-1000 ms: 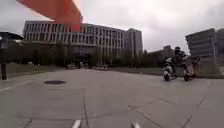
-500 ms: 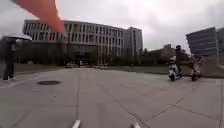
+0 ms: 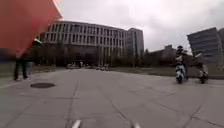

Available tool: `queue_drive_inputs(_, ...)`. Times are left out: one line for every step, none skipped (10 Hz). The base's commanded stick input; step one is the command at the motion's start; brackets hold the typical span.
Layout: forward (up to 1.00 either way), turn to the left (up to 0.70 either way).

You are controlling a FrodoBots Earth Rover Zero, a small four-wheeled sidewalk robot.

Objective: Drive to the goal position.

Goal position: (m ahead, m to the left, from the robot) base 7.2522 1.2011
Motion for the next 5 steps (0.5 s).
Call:
queue_drive_inputs(0.85,0.00)
queue_drive_inputs(0.85,0.00)
queue_drive_inputs(0.85,0.00)
queue_drive_inputs(0.85,0.00)
queue_drive_inputs(0.85,0.00)
